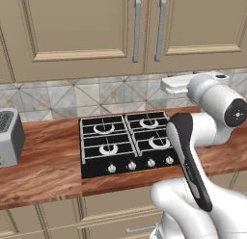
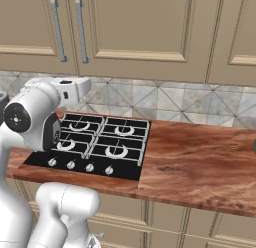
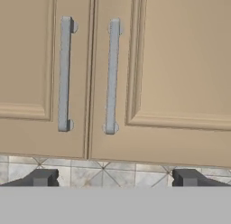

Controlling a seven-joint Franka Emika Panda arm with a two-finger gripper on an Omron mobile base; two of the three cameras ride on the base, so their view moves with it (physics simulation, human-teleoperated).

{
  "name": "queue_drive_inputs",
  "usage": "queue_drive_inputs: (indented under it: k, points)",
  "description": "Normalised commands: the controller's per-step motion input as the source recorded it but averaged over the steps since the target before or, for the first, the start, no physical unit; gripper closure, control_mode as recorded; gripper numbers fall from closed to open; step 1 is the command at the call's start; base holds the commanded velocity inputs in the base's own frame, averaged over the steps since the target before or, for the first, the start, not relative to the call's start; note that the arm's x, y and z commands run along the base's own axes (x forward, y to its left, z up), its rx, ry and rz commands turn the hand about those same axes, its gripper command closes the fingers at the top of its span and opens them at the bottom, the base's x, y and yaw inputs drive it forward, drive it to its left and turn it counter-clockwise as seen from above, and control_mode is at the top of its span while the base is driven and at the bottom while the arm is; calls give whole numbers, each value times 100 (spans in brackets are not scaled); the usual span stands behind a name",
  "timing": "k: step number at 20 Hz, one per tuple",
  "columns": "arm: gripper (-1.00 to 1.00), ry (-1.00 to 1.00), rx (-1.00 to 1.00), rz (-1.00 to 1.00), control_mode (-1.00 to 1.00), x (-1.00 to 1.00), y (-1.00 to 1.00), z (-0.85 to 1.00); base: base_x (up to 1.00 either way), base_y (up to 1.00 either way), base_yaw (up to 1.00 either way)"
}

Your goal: Open the cabinet directly in front. Then move the beer and the mug to the dining counter with the jar on it.

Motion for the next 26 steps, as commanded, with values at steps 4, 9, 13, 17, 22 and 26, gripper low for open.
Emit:
queue_drive_inputs:
  k: [4, 9, 13, 17, 22, 26]
  points:
    - [-100, -4, 0, 0, -100, 10, 1, 31, 0, 0, 0]
    - [-100, 0, 0, 0, -100, 18, 7, 22, 0, 0, 0]
    - [-100, -1, 0, 0, -100, 34, 15, 16, 0, 0, 0]
    - [-100, -2, 0, 0, -100, 49, 14, 19, 0, 0, 0]
    - [-100, 1, 0, 0, -100, 55, 1, 15, 0, 0, 0]
    - [-100, 7, 0, 0, -100, 71, 0, 3, 0, 0, 0]
